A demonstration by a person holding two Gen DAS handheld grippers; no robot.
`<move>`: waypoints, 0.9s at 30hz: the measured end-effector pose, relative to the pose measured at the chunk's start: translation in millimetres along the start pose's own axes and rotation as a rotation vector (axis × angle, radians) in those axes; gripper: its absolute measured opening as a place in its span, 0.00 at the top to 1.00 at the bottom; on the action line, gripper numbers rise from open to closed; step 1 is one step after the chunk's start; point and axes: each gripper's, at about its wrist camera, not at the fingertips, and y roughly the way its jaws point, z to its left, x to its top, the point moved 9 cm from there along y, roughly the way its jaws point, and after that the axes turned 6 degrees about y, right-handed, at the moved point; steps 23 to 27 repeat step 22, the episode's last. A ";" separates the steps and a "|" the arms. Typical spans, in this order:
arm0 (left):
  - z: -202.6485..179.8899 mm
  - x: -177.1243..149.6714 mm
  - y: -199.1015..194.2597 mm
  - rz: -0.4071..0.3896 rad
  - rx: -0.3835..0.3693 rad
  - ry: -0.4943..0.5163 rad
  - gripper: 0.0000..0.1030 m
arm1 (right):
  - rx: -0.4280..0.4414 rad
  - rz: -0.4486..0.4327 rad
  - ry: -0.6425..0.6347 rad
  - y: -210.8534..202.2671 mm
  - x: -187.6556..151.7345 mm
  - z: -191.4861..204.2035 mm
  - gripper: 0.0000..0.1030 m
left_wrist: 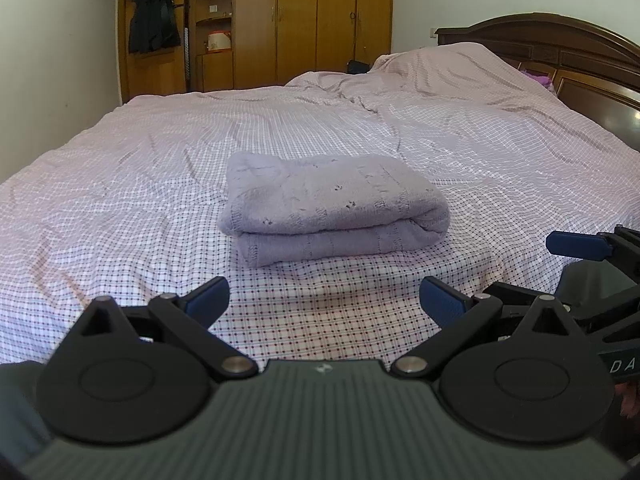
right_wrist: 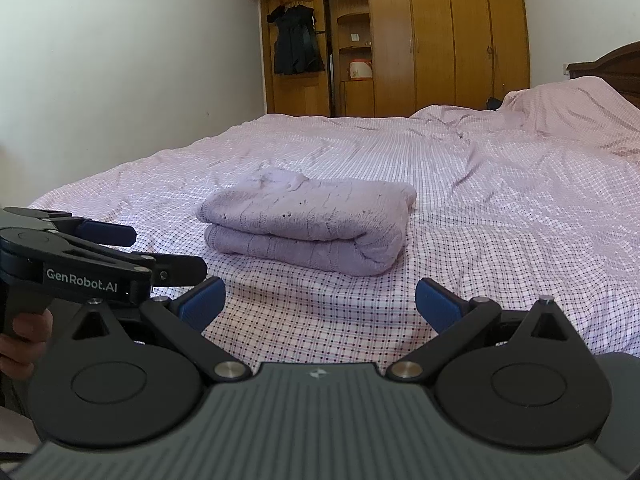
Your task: Fold small clothes
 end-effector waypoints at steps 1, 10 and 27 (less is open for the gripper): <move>-0.2 0.1 -0.3 -0.001 0.000 0.000 0.00 | 0.000 0.000 0.001 0.1 0.1 0.2 0.00; -0.3 -0.1 0.2 0.000 -0.001 0.001 0.00 | 0.006 0.003 -0.002 1.5 -0.8 1.4 0.00; -1.7 -0.8 1.1 -0.001 0.000 0.012 0.00 | 0.007 0.011 -0.003 3.1 -2.3 1.7 0.00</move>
